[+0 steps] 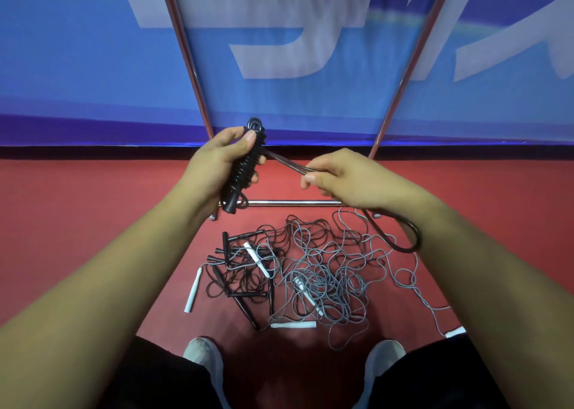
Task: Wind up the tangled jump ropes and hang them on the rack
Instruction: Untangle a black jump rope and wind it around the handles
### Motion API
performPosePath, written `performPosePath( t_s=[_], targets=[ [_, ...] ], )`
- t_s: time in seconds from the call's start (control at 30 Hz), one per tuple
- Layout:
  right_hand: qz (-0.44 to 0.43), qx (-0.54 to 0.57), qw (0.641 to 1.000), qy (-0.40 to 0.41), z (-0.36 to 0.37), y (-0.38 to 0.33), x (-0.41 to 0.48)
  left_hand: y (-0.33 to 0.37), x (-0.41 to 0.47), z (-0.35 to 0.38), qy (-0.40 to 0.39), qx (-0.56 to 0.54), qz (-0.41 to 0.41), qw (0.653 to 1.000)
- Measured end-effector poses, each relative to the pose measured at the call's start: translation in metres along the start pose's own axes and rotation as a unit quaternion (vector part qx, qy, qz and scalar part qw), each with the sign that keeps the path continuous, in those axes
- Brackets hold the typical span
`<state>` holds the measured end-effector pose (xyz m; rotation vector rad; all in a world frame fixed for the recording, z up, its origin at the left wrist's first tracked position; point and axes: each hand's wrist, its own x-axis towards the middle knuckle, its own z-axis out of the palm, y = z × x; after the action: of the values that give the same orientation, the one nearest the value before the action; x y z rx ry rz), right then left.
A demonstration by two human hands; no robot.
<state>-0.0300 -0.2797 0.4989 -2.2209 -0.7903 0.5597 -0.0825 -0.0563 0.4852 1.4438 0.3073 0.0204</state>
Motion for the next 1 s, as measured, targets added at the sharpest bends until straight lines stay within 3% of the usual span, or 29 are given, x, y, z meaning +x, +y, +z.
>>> performPosePath(
  t_s=[0.13, 0.27, 0.4, 0.47, 0.67, 0.8, 1.0],
  targets=[
    [-0.042, -0.032, 0.999, -0.013, 0.011, -0.014, 0.000, -0.005, 0.000, 0.001, 0.026, 0.169, 0.029, 0.985],
    [-0.067, -0.067, 0.995, -0.016, 0.013, -0.015, 0.001, -0.012, 0.002, -0.002, -0.010, 0.356, 0.079, 0.931],
    [-0.062, -0.048, 0.997, -0.017, 0.012, -0.013, 0.002, -0.013, 0.002, -0.007, -0.120, 0.531, 0.082, 0.835],
    [-0.059, -0.020, 0.998, 0.015, 0.009, -0.013, 0.003, -0.011, -0.003, -0.004, -0.197, 0.537, 0.060, 0.818],
    [-0.063, 0.009, 0.994, 0.089, 0.006, -0.013, 0.004, -0.009, -0.013, 0.002, -0.281, 0.469, 0.092, 0.832],
    [-0.069, 0.086, 0.987, 0.120, 0.004, -0.007, 0.005, -0.008, -0.020, 0.010, -0.276, 0.335, 0.124, 0.892],
    [-0.058, 0.137, 0.984, 0.096, 0.001, -0.001, 0.006, -0.013, -0.018, 0.016, -0.242, 0.084, 0.077, 0.964]
  ],
)
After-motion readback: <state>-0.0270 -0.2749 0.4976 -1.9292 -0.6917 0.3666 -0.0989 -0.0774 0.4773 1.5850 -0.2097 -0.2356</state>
